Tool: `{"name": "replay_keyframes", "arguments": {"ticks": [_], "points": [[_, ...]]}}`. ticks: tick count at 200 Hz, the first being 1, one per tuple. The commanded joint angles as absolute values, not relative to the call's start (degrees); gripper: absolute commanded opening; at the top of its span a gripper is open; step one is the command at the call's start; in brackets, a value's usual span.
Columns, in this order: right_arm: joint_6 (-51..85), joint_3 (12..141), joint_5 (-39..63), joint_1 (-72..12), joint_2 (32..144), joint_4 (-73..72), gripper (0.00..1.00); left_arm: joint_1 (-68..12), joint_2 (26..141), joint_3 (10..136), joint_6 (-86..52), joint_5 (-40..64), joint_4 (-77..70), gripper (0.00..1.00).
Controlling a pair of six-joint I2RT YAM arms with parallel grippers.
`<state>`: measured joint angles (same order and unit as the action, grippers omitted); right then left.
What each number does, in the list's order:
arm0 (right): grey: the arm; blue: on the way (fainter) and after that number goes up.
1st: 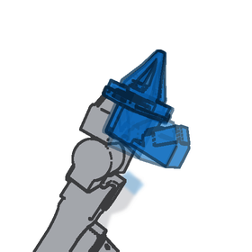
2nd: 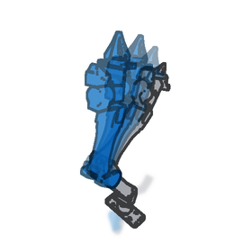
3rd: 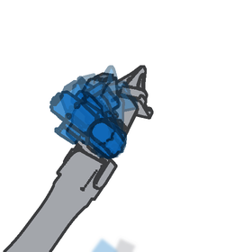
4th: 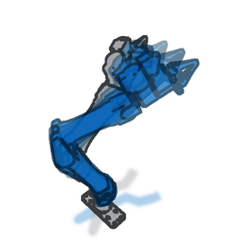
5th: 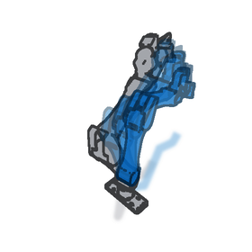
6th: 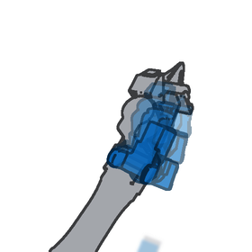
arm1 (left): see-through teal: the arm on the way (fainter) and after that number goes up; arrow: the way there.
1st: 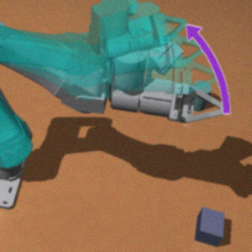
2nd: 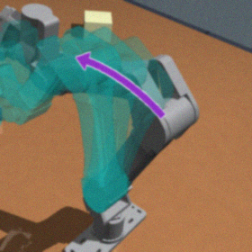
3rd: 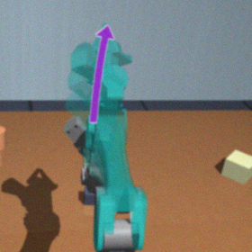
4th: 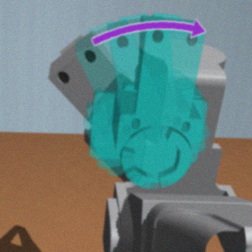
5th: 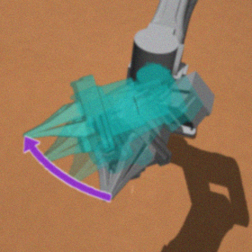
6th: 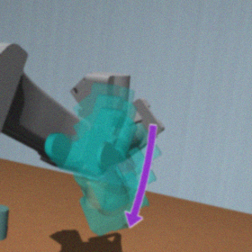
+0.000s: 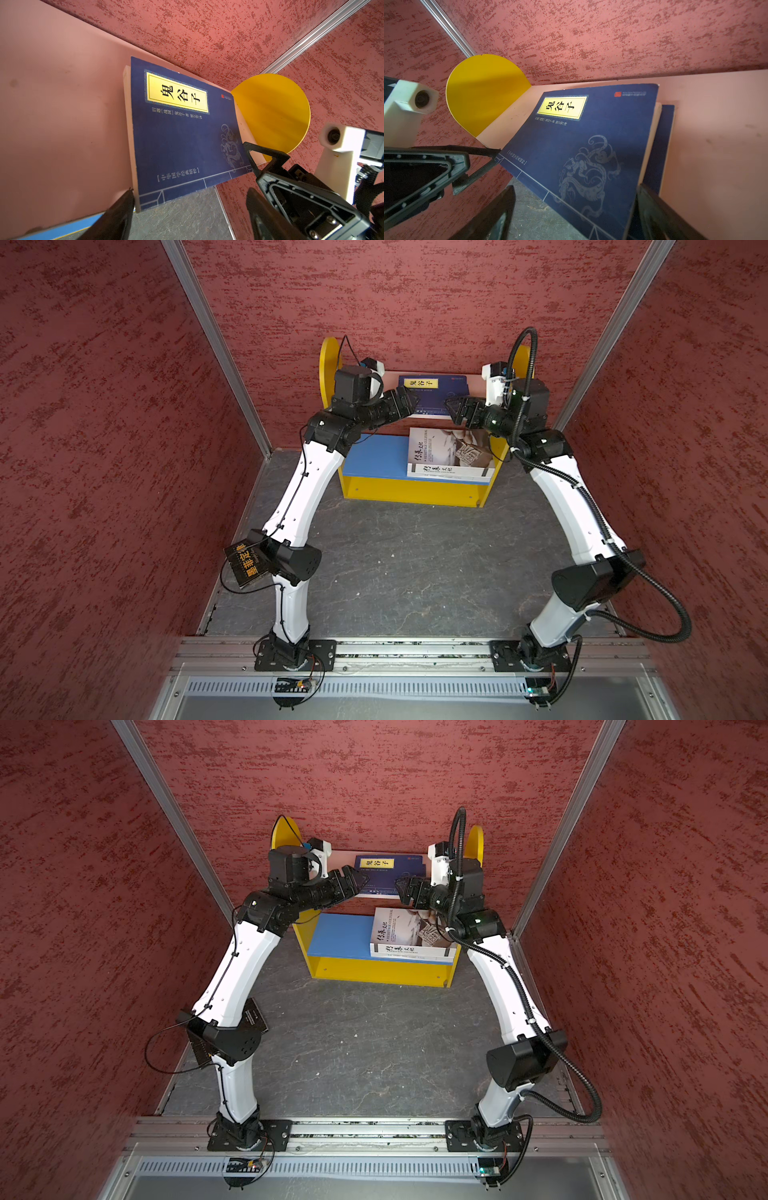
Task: Stacking books/files
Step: Place the book at the bookshelf.
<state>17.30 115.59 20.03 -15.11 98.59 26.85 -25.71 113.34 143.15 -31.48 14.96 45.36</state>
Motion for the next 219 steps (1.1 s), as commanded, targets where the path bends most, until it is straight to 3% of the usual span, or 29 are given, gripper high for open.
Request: {"name": "replay_keyframes", "arguments": {"ticks": [1,53,103,219], "points": [[18.79,117.51,23.47,-15.31,99.09,26.7,0.91,-26.1,114.43,143.7,-32.02,17.44,42.9,0.84],[20.32,117.69,23.2,-15.3,98.47,25.41,0.91,-26.19,114.44,143.7,-31.84,18.11,42.71,0.84],[21.16,119.77,13.57,-15.29,97.72,27.41,0.93,-26.19,114.26,143.7,-31.46,17.98,43.19,0.84],[22.4,122.52,20.08,-15.3,100.19,31.99,0.89,-26.46,115.1,143.7,-31.9,18.39,41.66,0.84]]}}
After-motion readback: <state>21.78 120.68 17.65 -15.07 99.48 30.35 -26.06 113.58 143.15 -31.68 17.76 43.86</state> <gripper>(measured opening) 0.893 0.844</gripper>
